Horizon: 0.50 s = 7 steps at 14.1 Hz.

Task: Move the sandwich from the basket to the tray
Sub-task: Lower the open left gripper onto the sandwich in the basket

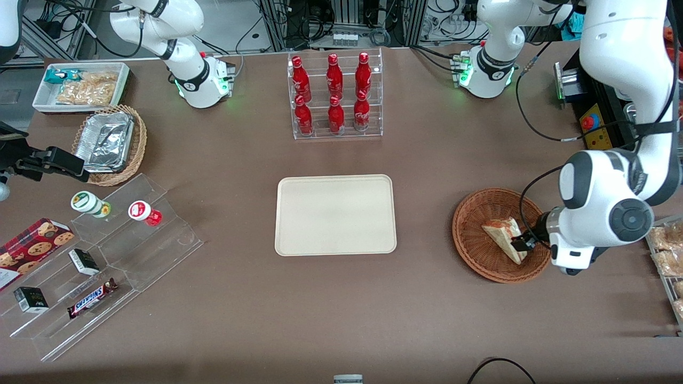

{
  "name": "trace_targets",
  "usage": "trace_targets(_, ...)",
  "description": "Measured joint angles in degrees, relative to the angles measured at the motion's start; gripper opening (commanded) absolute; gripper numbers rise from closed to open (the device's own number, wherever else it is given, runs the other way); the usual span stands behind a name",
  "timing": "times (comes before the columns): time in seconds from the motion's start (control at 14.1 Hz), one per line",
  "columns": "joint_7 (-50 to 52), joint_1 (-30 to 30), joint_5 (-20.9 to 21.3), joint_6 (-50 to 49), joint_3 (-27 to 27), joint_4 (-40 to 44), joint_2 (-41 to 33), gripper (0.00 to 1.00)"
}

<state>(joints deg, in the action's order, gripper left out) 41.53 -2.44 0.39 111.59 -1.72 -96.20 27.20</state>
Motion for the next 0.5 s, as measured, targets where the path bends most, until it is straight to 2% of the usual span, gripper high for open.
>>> trace_targets(0.42,0.91,0.00,-0.08,11.44,-0.01,-9.29,0.32,1.00)
trace_targets(0.5,0.95,0.00,-0.10,12.72,-0.01,-10.26,0.32,0.92)
